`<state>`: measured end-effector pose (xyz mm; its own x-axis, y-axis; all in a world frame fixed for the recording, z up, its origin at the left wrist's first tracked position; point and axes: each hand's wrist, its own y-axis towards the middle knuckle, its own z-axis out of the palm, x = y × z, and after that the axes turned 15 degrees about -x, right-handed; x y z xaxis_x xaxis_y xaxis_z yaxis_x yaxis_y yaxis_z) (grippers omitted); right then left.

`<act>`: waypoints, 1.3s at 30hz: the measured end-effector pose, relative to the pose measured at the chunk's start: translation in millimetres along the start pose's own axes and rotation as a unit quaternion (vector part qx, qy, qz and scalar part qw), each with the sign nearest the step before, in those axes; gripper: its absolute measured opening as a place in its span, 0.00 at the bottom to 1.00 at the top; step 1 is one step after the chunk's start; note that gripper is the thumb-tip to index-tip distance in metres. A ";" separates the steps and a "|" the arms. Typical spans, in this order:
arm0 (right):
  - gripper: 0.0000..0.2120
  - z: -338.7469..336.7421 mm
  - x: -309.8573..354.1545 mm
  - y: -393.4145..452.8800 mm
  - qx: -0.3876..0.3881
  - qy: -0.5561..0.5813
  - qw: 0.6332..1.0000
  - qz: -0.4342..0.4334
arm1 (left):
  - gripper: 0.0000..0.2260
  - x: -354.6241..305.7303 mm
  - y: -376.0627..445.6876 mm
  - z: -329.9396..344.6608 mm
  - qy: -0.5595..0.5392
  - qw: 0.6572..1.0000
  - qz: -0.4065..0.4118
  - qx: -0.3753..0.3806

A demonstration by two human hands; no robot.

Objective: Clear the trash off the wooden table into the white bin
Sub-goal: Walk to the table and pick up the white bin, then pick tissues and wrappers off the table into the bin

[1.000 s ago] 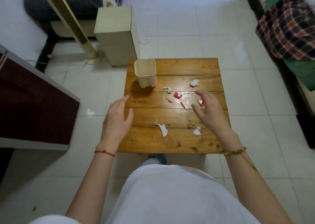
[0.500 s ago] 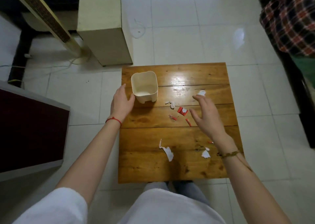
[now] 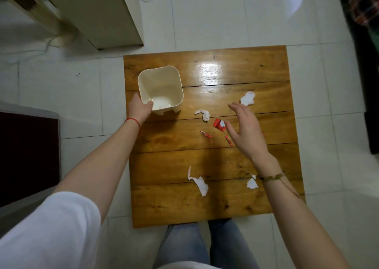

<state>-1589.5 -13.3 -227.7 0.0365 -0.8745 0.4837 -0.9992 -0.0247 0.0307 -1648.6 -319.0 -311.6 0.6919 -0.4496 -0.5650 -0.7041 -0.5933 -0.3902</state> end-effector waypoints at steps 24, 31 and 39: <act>0.21 -39.3 -69.8 -130.2 -0.006 0.019 1.000 -0.016 | 0.14 45.0 -229.3 -25.7 -0.060 0.998 0.022 -0.017; 0.18 -70.2 -130.5 -207.4 -0.002 0.024 0.999 -0.037 | 0.13 85.6 -379.1 5.1 -0.055 0.998 0.010 0.019; 0.21 -72.6 -178.0 -257.2 0.051 0.019 0.996 -0.068 | 0.14 119.2 -489.8 60.2 -0.057 0.995 -0.037 0.066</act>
<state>-1337.9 183.9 -258.1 0.1702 -0.8404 0.5145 -0.9812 -0.1926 0.0100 -1230.9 -41.7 -231.6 0.7249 -0.3246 -0.6076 -0.6725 -0.5248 -0.5219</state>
